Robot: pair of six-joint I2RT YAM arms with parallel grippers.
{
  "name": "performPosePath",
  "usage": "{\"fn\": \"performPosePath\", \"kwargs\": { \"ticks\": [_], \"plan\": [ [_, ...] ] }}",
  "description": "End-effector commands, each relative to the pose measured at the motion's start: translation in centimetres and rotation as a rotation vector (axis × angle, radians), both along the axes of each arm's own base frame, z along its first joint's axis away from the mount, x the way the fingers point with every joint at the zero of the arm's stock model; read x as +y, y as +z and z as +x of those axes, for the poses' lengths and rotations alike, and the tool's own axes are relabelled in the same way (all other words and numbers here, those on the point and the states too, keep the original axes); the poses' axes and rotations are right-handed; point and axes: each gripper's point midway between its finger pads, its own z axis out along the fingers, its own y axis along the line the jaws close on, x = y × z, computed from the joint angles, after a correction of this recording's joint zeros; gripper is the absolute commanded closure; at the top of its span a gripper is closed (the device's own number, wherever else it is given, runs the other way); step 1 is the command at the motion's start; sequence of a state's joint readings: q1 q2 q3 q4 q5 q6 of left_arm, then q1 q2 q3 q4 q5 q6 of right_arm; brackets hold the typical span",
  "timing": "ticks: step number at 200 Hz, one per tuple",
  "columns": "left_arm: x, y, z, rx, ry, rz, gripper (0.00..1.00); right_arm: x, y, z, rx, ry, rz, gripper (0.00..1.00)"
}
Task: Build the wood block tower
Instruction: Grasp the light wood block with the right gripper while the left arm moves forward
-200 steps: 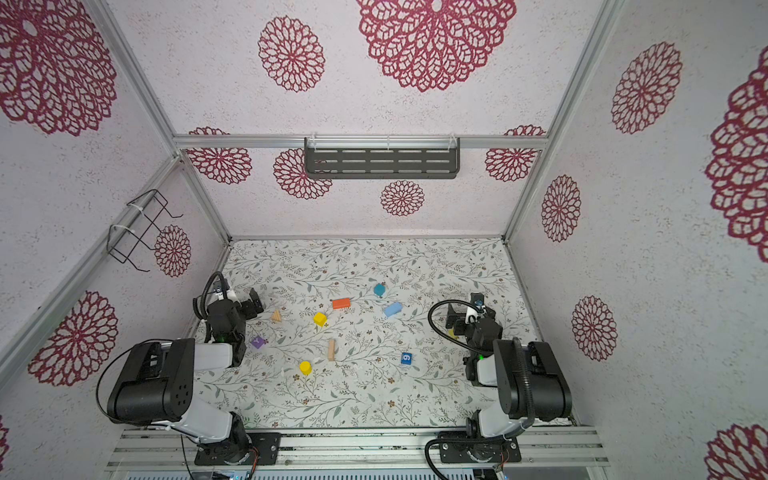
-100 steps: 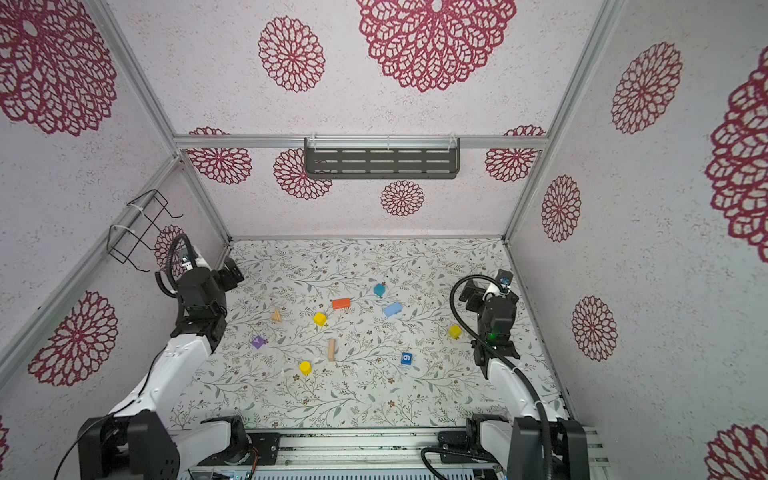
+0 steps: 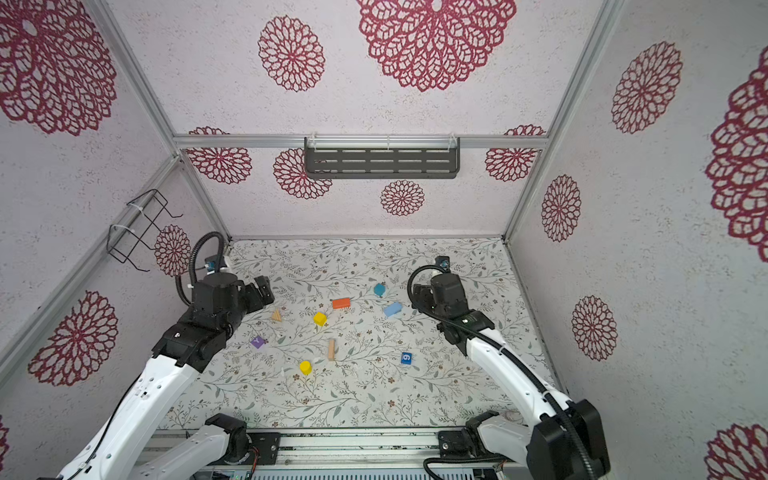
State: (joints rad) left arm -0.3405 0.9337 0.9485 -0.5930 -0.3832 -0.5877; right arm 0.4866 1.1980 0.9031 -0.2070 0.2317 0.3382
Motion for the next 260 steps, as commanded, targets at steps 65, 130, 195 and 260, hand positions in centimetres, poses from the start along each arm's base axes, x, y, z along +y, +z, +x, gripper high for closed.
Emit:
{"fn": "performPosePath", "kwargs": {
  "ticks": [65,130,195,260],
  "plan": [
    [-6.0,-7.8,-3.3,0.139,-0.139,-0.133,0.03,6.7,-7.3,-0.1,0.288,0.152,-0.11,0.01],
    [-6.5,-9.9,-3.8,0.164,-0.175,-0.066,0.01,9.9,-11.8,0.6,0.438,0.394,-0.222,0.15],
    [-6.2,-9.7,-4.7,0.14,-0.164,-0.129,0.27,13.3,-10.7,-0.7,0.471,0.264,-0.142,0.42],
    [-3.4,-8.9,-6.8,0.156,-0.088,-0.08,0.05,22.0,-10.9,-5.5,0.495,0.326,-0.088,0.46]
  ]
}}
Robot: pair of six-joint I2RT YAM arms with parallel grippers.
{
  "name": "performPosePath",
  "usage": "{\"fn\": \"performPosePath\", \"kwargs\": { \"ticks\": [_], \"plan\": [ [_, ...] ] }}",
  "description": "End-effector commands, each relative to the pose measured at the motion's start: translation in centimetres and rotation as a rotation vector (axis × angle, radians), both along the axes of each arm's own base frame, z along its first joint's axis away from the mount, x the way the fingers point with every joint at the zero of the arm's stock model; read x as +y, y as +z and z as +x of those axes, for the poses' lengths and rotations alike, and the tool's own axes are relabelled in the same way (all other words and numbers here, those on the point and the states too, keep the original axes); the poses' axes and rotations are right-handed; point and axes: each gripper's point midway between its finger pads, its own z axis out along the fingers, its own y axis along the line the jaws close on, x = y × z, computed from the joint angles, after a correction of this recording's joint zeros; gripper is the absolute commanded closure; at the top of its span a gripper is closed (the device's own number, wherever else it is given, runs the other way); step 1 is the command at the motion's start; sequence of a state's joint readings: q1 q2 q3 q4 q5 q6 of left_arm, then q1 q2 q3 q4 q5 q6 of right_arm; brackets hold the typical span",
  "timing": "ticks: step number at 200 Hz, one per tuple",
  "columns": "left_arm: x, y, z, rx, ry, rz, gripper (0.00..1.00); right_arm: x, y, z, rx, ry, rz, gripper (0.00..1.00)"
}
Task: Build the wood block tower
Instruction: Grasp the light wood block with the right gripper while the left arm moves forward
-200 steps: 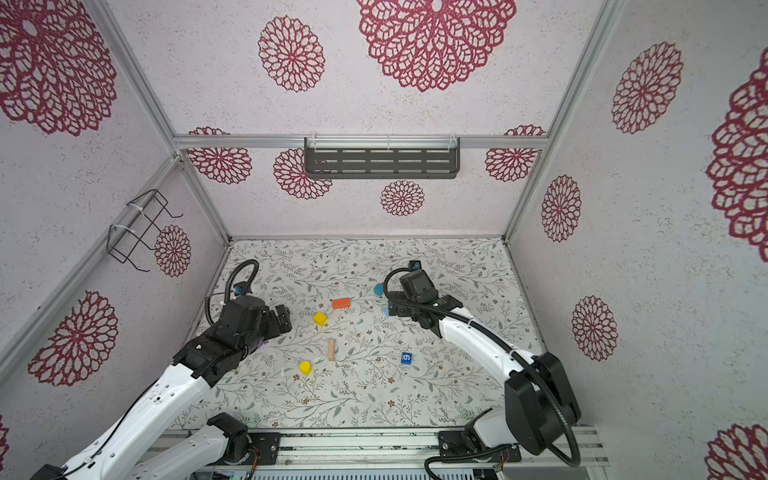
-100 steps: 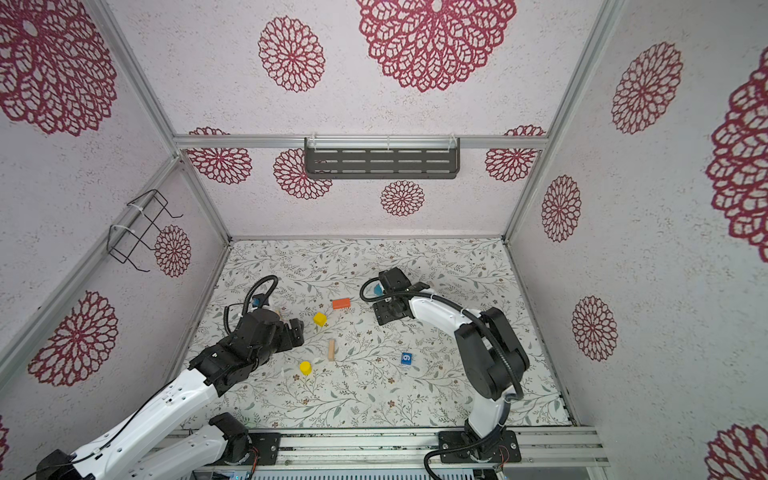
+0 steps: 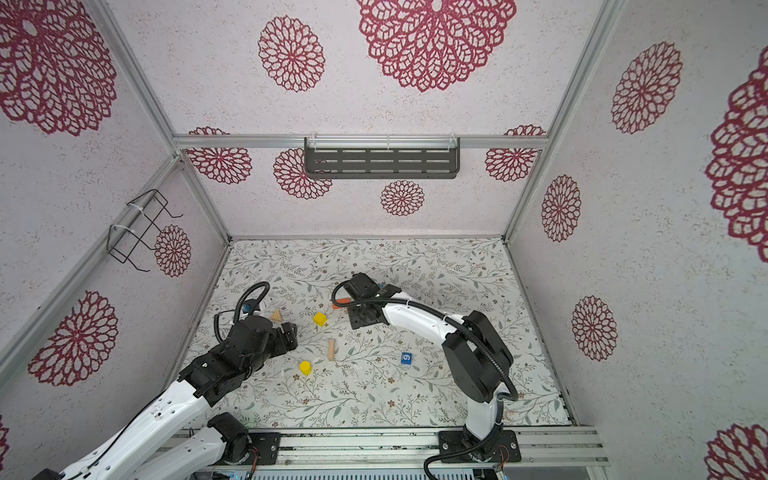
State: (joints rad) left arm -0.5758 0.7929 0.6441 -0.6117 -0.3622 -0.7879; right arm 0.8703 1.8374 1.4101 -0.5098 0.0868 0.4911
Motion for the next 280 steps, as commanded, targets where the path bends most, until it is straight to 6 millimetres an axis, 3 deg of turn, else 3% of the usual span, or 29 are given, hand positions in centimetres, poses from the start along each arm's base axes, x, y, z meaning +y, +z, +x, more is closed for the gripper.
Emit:
{"fn": "performPosePath", "kwargs": {
  "ticks": [1,25,56,96,145,190,219,280],
  "plan": [
    [1.5,1.0,-0.9,-0.011,0.048,0.017,0.05,1.9,-1.0,-1.4,0.038,-0.036,-0.008,0.46],
    [1.9,2.4,-2.0,-0.037,0.052,-0.027,0.03,4.4,-1.3,-2.4,0.044,0.01,-0.025,0.48],
    [2.4,3.6,-3.0,-0.076,0.053,-0.077,0.02,5.9,-2.1,-3.3,0.062,0.007,-0.007,0.48],
    [2.3,3.3,-3.4,-0.056,0.049,-0.086,0.02,6.8,-4.1,-4.6,0.094,0.007,-0.025,0.48],
    [1.7,2.7,-3.3,-0.029,0.031,-0.091,0.01,7.7,-5.3,-5.6,0.127,-0.006,0.035,0.64],
    [1.1,2.2,-3.1,-0.008,0.024,-0.116,0.0,7.7,-6.7,-6.4,0.161,-0.005,0.058,0.67],
    [0.9,2.2,-2.9,-0.013,0.029,-0.133,0.01,7.3,-6.1,-6.4,0.148,-0.01,0.078,0.74],
    [0.0,2.3,-1.9,-0.006,0.02,-0.131,0.02,5.4,-5.2,-4.4,0.186,-0.077,0.256,0.9]
  ]
}}
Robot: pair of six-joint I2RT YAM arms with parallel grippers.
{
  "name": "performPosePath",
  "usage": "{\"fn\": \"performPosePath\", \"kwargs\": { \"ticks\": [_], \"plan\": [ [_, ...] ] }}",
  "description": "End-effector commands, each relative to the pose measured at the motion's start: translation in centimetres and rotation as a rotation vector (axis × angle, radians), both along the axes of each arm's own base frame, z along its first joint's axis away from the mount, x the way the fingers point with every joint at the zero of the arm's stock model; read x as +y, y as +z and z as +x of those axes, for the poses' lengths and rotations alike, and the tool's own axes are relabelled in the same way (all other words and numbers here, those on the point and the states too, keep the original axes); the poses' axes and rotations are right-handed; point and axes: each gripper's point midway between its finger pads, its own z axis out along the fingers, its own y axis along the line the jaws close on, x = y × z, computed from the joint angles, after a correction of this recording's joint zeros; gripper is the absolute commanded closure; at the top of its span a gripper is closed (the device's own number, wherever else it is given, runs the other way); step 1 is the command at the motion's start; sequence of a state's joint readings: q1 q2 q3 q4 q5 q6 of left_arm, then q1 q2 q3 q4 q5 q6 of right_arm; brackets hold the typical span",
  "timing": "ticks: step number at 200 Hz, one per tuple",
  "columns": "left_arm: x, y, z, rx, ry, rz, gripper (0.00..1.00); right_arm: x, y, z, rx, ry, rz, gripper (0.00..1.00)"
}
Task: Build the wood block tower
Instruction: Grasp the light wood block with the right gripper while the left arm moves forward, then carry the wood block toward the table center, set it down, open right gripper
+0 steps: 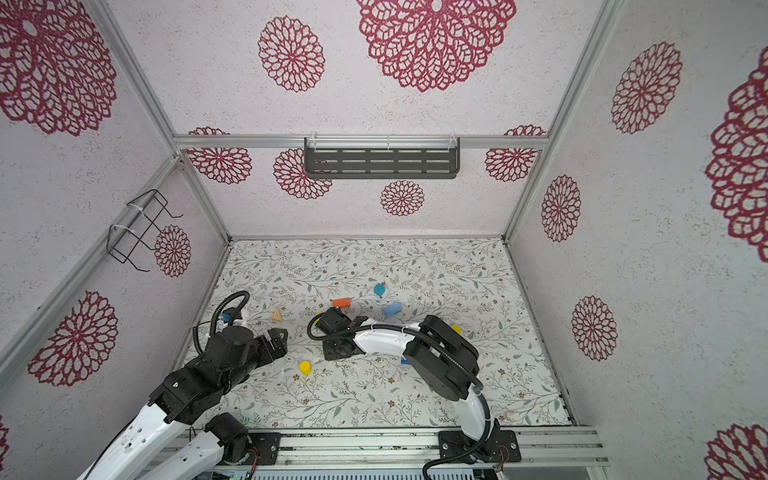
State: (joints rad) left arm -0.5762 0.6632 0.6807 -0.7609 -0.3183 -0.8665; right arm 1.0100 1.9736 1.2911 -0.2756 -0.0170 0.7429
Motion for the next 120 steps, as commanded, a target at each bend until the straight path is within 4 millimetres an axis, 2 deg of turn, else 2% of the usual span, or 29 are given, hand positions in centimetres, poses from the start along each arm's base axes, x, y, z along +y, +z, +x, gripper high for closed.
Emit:
{"fn": "performPosePath", "kwargs": {
  "ticks": [1,52,90,120],
  "plan": [
    [-0.8,0.6,0.7,-0.014,0.003,-0.037,0.02,-0.3,2.4,1.7,0.009,-0.061,0.138,0.9],
    [-1.9,-0.3,1.9,-0.001,-0.004,-0.043,0.02,-2.0,2.7,3.8,0.041,-0.125,0.266,0.95],
    [-2.9,-1.0,3.1,0.014,-0.014,-0.039,0.02,-2.9,2.1,4.8,0.05,-0.155,0.283,0.74],
    [-3.3,-1.5,3.6,0.045,-0.029,-0.006,0.02,-3.5,1.5,5.2,0.051,-0.174,0.288,0.66]
  ]
}}
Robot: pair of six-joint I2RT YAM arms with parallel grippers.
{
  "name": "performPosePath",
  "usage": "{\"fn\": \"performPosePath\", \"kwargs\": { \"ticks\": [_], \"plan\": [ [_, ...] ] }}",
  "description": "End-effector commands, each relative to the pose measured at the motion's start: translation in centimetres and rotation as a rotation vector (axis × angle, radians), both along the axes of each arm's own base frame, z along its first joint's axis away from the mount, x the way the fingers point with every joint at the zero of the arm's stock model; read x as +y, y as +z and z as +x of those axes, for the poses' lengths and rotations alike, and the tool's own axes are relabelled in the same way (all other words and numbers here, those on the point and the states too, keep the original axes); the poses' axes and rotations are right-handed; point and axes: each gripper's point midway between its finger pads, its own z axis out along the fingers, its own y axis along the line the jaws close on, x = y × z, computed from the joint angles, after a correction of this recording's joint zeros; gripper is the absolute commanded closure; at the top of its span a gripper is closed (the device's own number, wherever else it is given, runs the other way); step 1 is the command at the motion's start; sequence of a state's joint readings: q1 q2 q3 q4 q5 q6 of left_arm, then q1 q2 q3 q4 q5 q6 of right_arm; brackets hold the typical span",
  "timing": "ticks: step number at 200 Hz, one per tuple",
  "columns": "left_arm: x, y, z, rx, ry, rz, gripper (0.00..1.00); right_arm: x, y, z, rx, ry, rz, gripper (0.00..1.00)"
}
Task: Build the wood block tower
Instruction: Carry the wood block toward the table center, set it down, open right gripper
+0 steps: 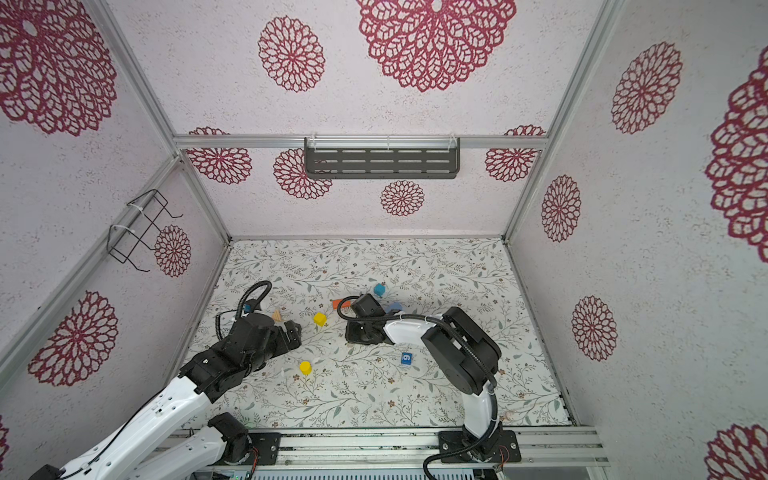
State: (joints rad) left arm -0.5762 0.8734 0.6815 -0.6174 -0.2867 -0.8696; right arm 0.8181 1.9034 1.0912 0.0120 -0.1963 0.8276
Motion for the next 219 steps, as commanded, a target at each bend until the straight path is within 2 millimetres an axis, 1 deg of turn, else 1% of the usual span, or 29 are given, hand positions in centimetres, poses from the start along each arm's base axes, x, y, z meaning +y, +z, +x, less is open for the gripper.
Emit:
{"fn": "performPosePath", "kwargs": {
  "ticks": [1,34,94,114,131,165,183,195,219],
  "plan": [
    [-0.9,0.9,0.8,-0.02,-0.009,-0.02,0.02,0.1,1.3,0.5,-0.017,-0.015,0.049,0.65],
    [-1.0,0.8,1.1,-0.027,-0.011,-0.016,0.02,-0.9,1.1,0.5,-0.029,-0.016,0.01,0.6],
    [-1.5,0.5,1.4,-0.018,-0.02,-0.021,0.02,-2.9,1.7,1.0,-0.066,-0.028,-0.065,0.59],
    [-1.4,0.5,1.4,-0.019,-0.018,-0.02,0.02,-3.1,1.9,1.0,-0.067,-0.029,-0.056,0.64],
    [-1.4,0.5,1.3,-0.021,-0.016,-0.023,0.02,-3.1,1.8,0.9,-0.06,-0.023,-0.045,0.74],
    [-1.5,0.7,1.3,-0.024,-0.018,-0.028,0.02,-2.9,1.6,0.7,-0.037,-0.019,-0.003,0.8],
    [-1.5,0.8,1.4,-0.025,-0.017,-0.027,0.02,-2.9,1.5,0.6,-0.021,-0.019,0.03,0.8],
    [-1.6,0.8,1.3,-0.023,-0.018,-0.027,0.02,-2.9,1.6,0.6,-0.012,-0.021,0.057,0.79],
    [-1.7,0.8,1.4,-0.022,-0.021,-0.026,0.02,-3.6,1.5,0.7,-0.017,-0.024,0.044,0.63]
  ]
}}
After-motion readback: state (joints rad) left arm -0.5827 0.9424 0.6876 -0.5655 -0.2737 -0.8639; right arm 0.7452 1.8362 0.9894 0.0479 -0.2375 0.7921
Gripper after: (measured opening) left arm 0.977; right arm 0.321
